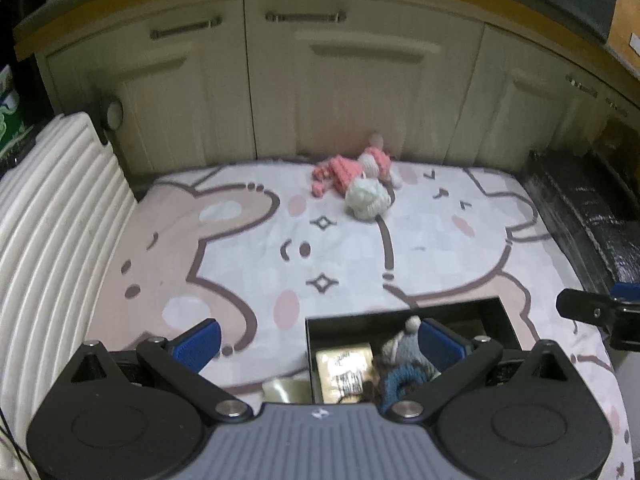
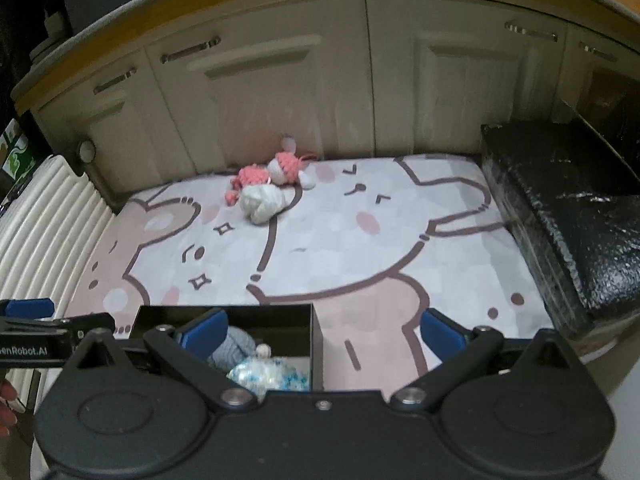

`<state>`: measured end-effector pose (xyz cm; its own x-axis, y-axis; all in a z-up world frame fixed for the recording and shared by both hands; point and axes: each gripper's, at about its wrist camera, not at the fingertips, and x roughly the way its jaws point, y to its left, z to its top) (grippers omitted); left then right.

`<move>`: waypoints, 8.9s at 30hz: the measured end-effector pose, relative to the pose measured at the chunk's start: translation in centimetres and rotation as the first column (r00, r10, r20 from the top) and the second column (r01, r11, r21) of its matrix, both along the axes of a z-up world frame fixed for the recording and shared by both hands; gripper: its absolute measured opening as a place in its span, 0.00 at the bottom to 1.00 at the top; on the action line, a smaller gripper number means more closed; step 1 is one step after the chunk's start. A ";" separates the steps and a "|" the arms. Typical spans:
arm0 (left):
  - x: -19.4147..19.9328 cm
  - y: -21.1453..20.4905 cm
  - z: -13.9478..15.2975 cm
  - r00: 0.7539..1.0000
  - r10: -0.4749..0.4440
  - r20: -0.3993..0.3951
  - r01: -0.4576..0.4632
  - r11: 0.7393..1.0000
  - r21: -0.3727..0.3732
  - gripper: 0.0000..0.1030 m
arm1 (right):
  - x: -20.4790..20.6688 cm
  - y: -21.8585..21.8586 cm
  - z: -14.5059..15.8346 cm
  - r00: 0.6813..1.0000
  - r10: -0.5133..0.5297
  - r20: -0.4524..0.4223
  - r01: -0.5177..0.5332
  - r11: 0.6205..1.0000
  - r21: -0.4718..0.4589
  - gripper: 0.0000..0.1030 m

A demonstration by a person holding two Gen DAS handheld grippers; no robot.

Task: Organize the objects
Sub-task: 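Lift both open tools away from the box toward the pink bunny, then grasp the pink crocheted bunny with the left tool while the right tool grasps the white yarn ball, then lift and carry the pink bunny and white yarn ball over the black box, then lower the bunny into the box with the left tool while the right tool lowers the yarn ball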

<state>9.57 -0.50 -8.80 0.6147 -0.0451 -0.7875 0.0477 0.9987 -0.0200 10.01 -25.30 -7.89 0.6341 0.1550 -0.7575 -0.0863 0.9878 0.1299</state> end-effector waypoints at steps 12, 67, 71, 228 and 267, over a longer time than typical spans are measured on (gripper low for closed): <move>1.7 0.2 -0.1 0.991 0.002 0.137 0.003 0.999 -0.036 1.00 | 1.6 0.2 -0.7 0.993 0.001 0.118 0.001 1.000 -0.014 1.00; 18.7 3.4 -8.3 0.840 -0.416 0.348 0.412 0.907 0.090 0.93 | 19.1 6.7 -9.9 0.891 0.425 0.162 -0.402 0.902 -0.156 0.94; 20.6 2.6 -8.9 0.819 -0.474 0.324 0.485 0.873 0.050 0.89 | 21.1 7.6 -11.1 0.883 0.448 0.138 -0.436 0.893 -0.110 0.93; 0.5 -2.6 0.7 0.987 -0.153 -0.058 0.096 0.831 -0.548 0.31 | -4.9 11.3 -3.0 0.880 0.465 -0.100 -0.435 0.872 0.226 0.39; 1.5 -4.1 -2.7 0.960 -0.133 -0.248 -0.022 0.842 -0.539 0.54 | -4.2 5.3 -3.5 0.927 0.321 -0.196 -0.287 0.940 0.183 0.57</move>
